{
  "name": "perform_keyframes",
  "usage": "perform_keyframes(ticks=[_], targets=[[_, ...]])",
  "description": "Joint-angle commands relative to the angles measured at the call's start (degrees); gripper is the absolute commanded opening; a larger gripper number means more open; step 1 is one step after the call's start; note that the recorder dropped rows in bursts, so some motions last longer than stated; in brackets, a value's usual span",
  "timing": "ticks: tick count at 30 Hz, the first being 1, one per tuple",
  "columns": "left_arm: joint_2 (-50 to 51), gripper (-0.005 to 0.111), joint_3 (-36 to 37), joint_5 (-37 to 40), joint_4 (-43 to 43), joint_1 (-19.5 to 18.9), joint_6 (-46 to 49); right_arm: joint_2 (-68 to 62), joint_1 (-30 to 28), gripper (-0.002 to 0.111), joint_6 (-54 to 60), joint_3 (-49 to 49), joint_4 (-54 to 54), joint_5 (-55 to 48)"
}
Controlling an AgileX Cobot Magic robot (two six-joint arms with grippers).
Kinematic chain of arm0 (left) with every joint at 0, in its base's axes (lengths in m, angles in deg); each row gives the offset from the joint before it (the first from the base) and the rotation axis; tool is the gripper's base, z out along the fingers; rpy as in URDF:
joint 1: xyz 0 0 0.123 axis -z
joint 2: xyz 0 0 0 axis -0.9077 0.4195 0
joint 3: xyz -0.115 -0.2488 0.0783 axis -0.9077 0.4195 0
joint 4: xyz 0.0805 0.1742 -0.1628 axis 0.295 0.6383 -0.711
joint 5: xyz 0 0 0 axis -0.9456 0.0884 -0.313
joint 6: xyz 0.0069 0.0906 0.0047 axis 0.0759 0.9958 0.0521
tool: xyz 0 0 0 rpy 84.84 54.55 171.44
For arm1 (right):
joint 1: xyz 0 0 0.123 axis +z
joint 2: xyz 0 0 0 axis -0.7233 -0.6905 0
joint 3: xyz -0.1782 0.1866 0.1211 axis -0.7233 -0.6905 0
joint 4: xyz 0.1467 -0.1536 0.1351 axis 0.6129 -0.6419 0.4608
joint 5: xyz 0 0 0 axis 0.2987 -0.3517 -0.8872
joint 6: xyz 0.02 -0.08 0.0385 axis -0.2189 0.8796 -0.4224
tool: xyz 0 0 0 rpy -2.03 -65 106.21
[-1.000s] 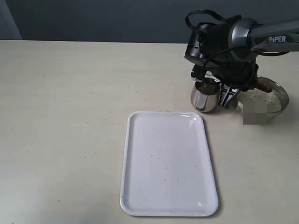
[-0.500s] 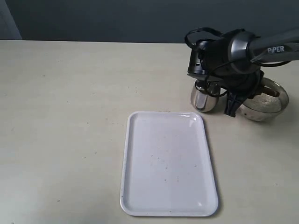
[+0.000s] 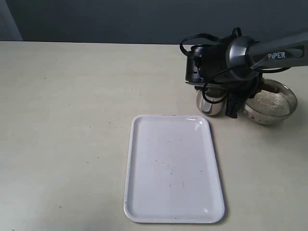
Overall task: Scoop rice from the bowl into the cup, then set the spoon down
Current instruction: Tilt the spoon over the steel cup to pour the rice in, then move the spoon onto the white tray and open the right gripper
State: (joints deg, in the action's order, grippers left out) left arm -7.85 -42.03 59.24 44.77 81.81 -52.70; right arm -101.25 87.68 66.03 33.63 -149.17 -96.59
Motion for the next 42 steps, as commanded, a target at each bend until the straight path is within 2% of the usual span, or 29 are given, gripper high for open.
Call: perform_keyframes(ticks=[1,28,42], targets=[[-0.31,0.0,-0.13,-0.56,-0.24,0.03,-0.46,0.08,0.13,-0.001,-0.97,-0.1,-1.48,-0.07],[-0.31,0.0,-0.13,-0.56,-0.24,0.03,-0.46,0.79,0.95,-0.001,-3.23,-3.47,-11.98,-0.07],[-0.31,0.0,-0.13,-0.56,-0.24,0.03,-0.46,3.36,0.95,-0.001,-1.57,-3.47,-8.74,-0.07]])
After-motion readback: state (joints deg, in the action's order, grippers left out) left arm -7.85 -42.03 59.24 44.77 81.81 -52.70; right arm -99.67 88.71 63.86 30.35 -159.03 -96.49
